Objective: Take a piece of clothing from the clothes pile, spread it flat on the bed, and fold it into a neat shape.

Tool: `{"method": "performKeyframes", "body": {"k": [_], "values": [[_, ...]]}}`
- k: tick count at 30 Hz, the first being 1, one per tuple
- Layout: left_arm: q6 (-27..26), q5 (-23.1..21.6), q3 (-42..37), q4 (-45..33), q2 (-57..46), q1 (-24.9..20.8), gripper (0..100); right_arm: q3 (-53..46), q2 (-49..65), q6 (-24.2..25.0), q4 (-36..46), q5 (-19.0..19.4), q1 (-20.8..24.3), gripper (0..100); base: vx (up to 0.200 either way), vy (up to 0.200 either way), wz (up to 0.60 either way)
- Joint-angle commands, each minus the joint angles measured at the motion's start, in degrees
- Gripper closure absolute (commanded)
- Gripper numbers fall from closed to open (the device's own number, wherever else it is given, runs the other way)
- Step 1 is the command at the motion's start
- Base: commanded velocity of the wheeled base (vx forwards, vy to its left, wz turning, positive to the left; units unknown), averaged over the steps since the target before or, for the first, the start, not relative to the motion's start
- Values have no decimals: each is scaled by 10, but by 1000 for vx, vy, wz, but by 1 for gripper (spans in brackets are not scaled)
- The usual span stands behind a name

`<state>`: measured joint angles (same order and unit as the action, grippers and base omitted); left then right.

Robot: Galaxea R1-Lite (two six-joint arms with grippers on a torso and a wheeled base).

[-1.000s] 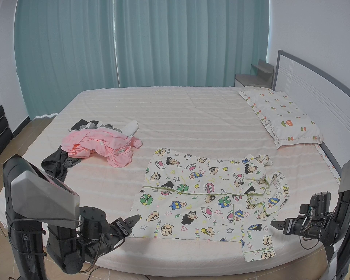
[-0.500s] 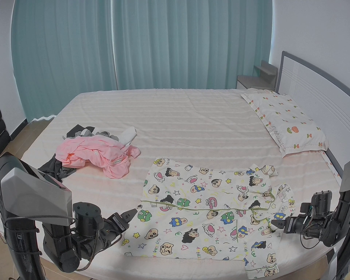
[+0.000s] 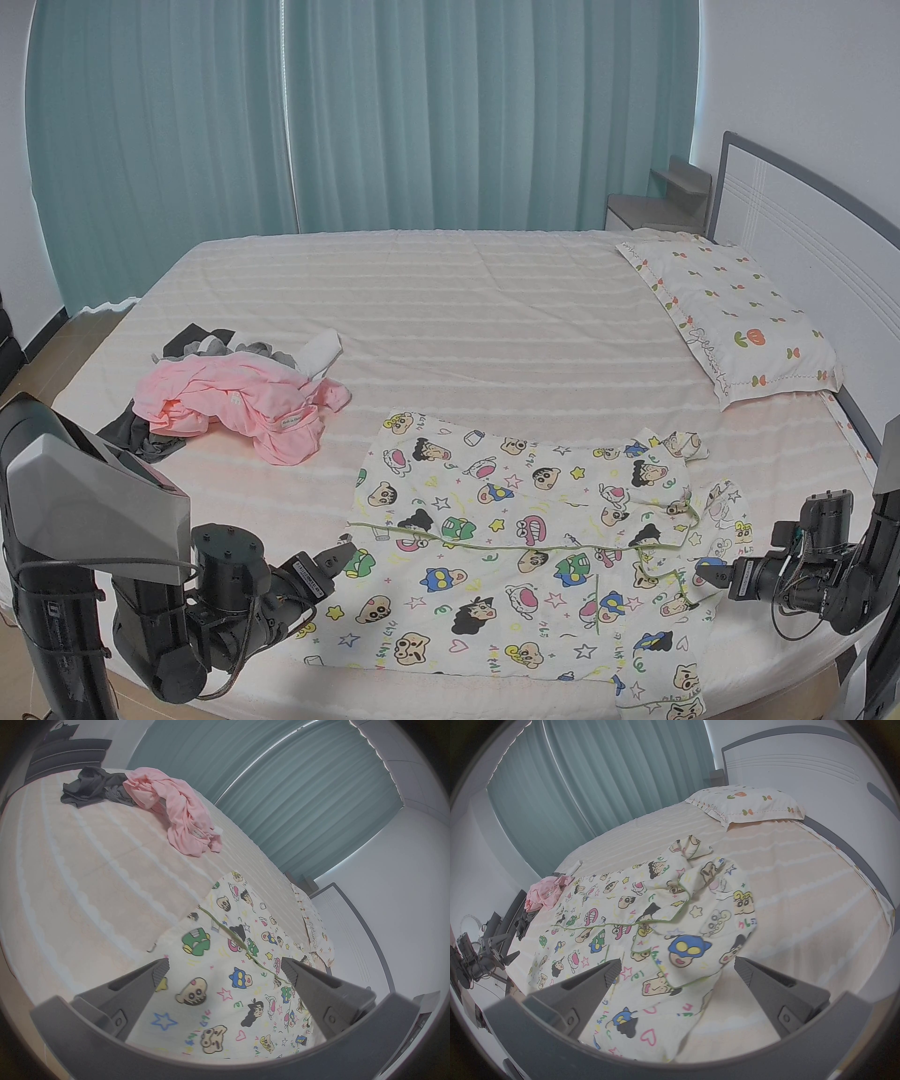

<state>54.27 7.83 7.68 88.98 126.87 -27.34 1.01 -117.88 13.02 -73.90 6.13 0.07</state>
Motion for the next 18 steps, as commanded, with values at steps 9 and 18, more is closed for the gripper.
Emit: {"method": "performKeyframes", "body": {"k": [9,18], "values": [[1,3,0,9,9,-6,0,-10,5,60,-87,0,8,0,0,-67,0],[5,2,0,9,10,-6,0,267,-46,179,-5,4,14,0,0,0,0]]}}
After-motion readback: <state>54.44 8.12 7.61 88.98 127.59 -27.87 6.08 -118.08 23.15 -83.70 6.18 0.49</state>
